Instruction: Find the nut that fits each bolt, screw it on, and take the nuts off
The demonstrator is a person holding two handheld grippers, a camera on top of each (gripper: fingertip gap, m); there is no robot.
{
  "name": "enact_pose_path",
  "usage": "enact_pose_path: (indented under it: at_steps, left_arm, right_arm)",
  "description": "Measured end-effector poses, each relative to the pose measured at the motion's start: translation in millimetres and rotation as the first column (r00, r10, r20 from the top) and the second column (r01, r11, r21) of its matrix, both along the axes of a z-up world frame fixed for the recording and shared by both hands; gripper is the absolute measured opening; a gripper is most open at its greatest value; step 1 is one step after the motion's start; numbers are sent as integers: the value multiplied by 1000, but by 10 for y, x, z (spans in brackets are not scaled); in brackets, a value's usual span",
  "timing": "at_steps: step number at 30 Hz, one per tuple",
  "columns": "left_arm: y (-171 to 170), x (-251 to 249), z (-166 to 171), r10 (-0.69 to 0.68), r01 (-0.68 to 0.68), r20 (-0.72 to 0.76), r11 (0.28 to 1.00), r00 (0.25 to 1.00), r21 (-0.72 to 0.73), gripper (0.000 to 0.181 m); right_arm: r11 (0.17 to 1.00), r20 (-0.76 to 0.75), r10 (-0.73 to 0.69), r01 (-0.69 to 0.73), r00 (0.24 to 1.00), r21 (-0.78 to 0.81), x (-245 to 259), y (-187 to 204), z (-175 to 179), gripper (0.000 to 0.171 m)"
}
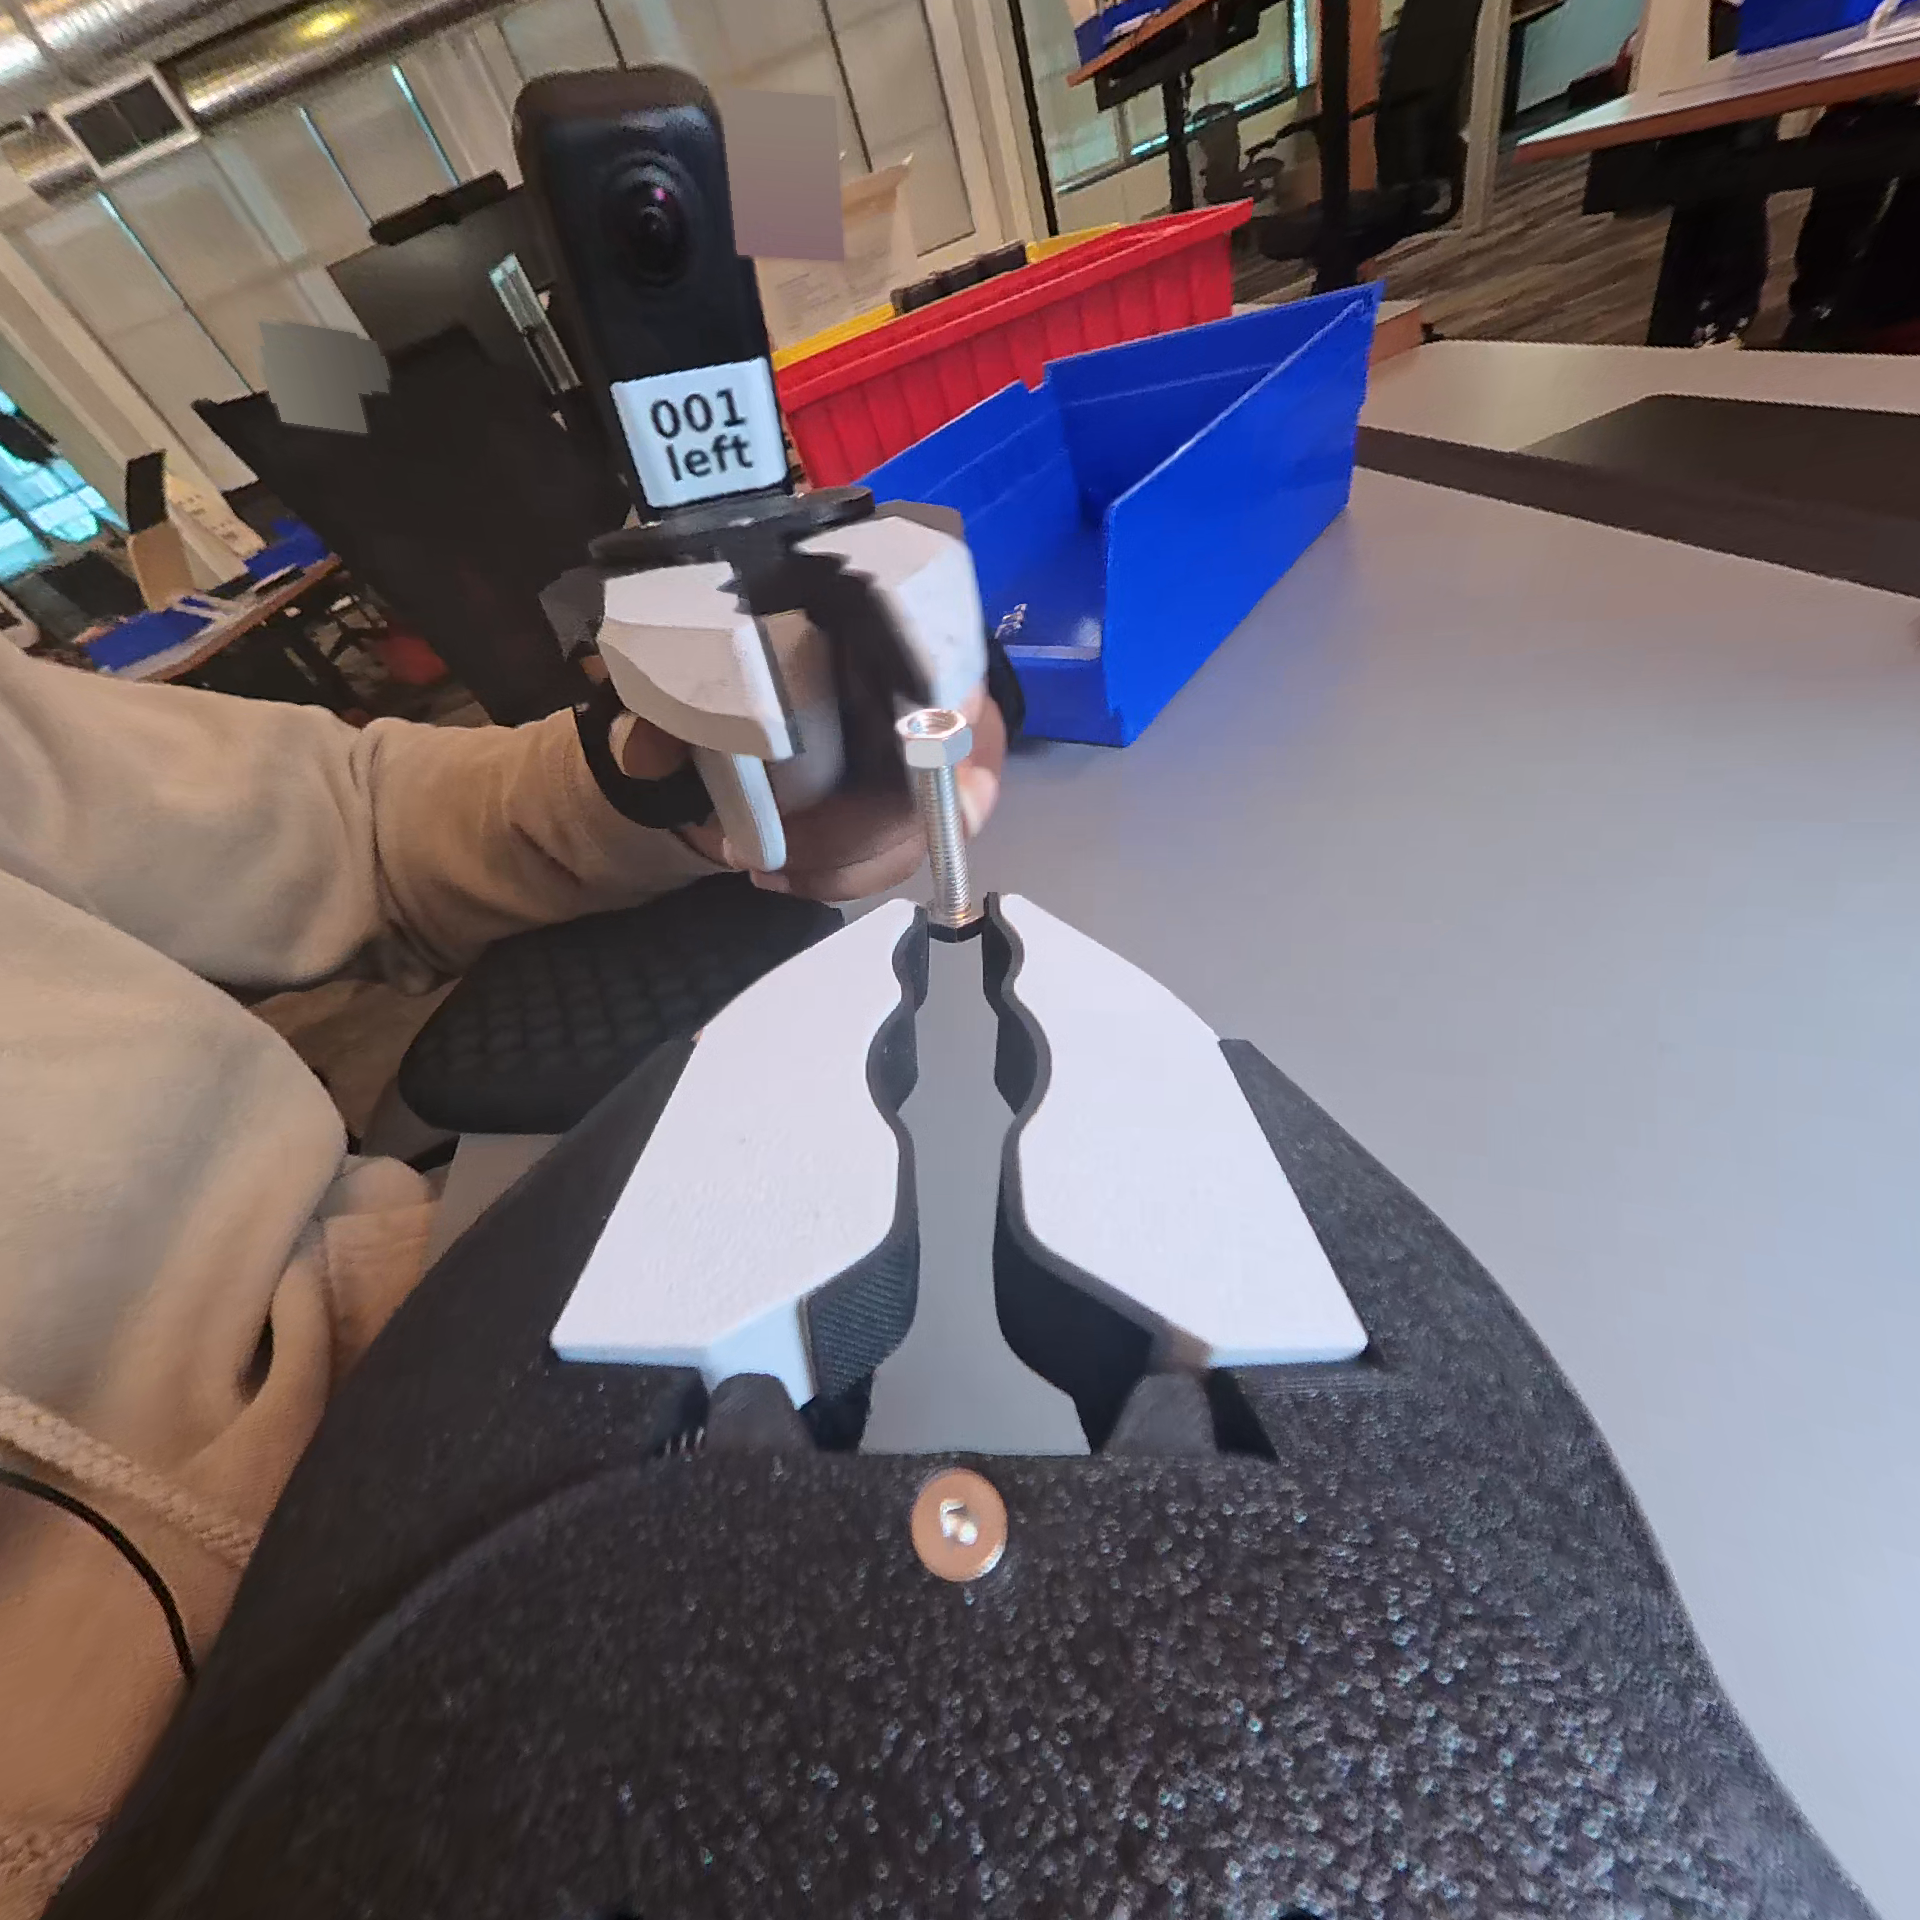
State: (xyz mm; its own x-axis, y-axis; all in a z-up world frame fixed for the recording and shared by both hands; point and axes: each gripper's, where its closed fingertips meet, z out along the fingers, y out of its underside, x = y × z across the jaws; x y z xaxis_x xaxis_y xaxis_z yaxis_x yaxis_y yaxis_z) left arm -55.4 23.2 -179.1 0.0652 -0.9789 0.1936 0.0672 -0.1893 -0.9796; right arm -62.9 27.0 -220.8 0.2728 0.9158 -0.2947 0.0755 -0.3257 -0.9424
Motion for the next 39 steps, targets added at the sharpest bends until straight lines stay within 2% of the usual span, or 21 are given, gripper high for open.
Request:
enact_pose_path:
  at_steps: [3,5,7,8,12,17,20,21,22,28,33,39]
  left_arm:
    - [-49,52,-40,-15,15,-26,1000,1000,16,32]
    - [-77,59,-45,-26,27,-34,999,999,24,31]
    - [-93,18,-7,-51,52,-18,999,999,15,12]
    - [-73,-2,19,-46,46,0,999,999,3,11]
    - [2,-20,24,-11,11,14,1000,1000,-13,13]
    - [-35,45,-25,-13,13,-14,1000,1000,6,30]
    - [-58,36,-9,-27,27,-14,1000,1000,9,24]
    - [-64,12,1,-39,39,-13,999,999,7,12]
    - [-49,-7,22,-36,36,0,999,999,-1,11]
    - [9,10,-25,-6,6,-14,1000,1000,-14,16]
    - [189,-59,-72,76,-77,-34,997,997,-28,18]
    - [590,-337,-24,290,-291,-9,956,957,-28,19]
  right_arm:
    - [1000,15,24,-24,1000,4,-52,-52,-31,10]
    - [1000,7,7,-7,1000,-1,-21,-15,-18,10]
    - [1000,-11,-24,23,1000,-8,44,50,17,10]
    - [999,-19,-32,31,999,-10,71,72,36,10]
    - [1000,-12,-22,22,1000,2,59,44,42,10]
    - [1000,20,27,-27,999,8,-54,-69,-32,10]
    - [1000,6,4,-4,1000,2,-11,-21,-10,10]
    - [1000,-6,-11,11,1000,-1,18,11,11,10]
    - [1000,-12,-18,18,1000,-3,43,30,31,10]
    - [1000,-2,6,-6,1000,6,-7,-29,12,10]
    - [1000,-14,-17,17,1000,8,55,27,50,10]
    - [998,-37,-65,65,997,17,178,125,130,10]
